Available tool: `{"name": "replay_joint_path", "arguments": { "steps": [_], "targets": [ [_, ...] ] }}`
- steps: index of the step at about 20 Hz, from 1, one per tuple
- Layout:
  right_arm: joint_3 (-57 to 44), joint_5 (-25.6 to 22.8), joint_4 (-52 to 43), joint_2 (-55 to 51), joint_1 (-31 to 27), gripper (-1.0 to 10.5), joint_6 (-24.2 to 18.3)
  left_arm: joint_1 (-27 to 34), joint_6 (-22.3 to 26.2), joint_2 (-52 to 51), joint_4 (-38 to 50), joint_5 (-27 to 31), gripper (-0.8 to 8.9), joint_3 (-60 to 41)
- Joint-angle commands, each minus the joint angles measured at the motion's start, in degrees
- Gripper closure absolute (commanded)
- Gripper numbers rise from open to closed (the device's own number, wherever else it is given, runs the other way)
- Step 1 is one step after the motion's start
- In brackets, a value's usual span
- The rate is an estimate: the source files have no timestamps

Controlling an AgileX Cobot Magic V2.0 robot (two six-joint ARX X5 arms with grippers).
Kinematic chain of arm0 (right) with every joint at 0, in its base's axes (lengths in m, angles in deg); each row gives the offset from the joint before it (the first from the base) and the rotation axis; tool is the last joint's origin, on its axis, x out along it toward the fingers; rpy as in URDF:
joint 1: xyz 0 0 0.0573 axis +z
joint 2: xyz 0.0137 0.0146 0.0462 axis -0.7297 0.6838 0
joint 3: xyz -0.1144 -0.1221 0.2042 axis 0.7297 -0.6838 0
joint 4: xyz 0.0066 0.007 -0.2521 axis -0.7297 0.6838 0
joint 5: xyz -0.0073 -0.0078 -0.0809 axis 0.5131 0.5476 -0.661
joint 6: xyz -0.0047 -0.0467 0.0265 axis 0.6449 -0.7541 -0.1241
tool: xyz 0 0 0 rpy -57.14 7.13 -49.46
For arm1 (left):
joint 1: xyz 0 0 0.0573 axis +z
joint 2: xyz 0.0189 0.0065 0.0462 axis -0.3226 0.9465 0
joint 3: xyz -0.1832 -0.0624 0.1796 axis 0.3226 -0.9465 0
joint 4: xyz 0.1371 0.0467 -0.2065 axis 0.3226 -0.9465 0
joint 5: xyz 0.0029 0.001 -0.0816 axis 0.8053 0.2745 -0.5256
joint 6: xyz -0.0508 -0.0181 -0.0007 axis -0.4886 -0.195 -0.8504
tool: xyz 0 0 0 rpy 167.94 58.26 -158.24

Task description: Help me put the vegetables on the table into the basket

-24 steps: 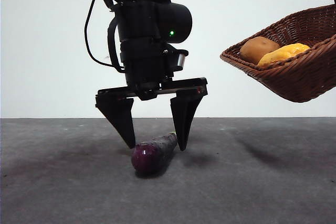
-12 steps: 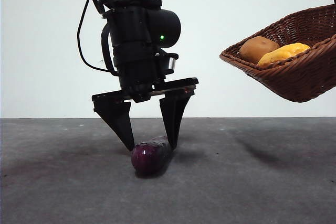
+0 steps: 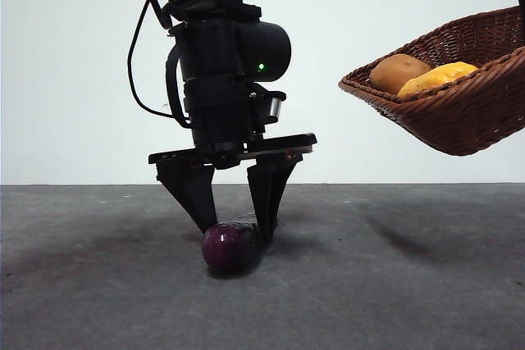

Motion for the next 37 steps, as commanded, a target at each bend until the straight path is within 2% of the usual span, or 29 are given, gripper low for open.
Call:
{"name": "replay_joint_path", "arguments": {
  "steps": [1, 3, 8, 12, 15, 18, 23, 26, 28, 30, 33, 36, 37],
  "targets": [
    [-0.26, 0.63, 1.29, 0.24, 0.02, 9.5, -0.2, -0.46, -0.33, 2.49, -0.26, 0.48, 5.67, -0.39],
    [-0.28, 0.63, 1.29, 0.24, 0.02, 9.5, -0.2, -1.07, -0.13, 2.19, 0.2, 2.71, 8.32, -0.37],
    [-0.31, 0.61, 1.29, 0.24, 0.02, 9.5, -0.24, -1.14, 3.1, -4.07, 0.22, 2.99, 8.23, -0.22],
    [-0.35, 0.61, 1.29, 0.24, 0.07, 9.5, -0.2, -2.16, 4.13, -15.82, 0.0, 2.34, 8.23, -0.22],
    [-0.39, 0.63, 1.29, 0.24, 0.59, 9.5, 0.31, -5.66, 4.66, -24.98, 2.21, 1.92, 8.23, -0.22],
    [-0.39, 0.63, 1.27, 0.24, 3.21, 9.5, 1.73, -10.27, 4.66, -29.29, 7.37, 1.9, 8.22, -0.22],
    [-0.39, 0.61, 1.27, 0.24, 10.49, 9.5, 3.96, -16.15, 4.31, -28.55, 13.64, 1.99, 8.23, -0.22],
    [-0.39, 0.61, 1.25, 0.24, 14.58, 9.5, 5.18, -17.44, 1.62, -27.41, 15.12, 2.01, 8.22, -0.22],
    [-0.39, 0.66, 1.25, 0.24, 16.65, 9.5, 6.14, -17.33, -8.41, -25.66, 12.72, 2.45, 8.13, -0.22],
    [-0.44, 2.45, 1.25, 0.24, 17.86, 9.5, 6.47, -15.96, -15.23, -24.13, 12.15, 2.58, 8.13, -0.24],
    [-0.48, 3.58, 1.25, 0.24, 18.93, 9.5, 6.47, -15.72, -17.81, -22.99, 14.32, 3.43, 8.13, -0.24],
    [-0.48, 3.61, 1.22, 0.24, 18.93, 9.5, 6.47, -15.32, -18.29, -22.95, 15.12, 5.38, 8.12, -0.24],
    [-0.48, 3.61, 1.25, 0.24, 18.93, 9.5, 6.47, -14.82, -18.58, -22.95, 14.99, 5.38, 7.67, -0.24]
  ]
}}
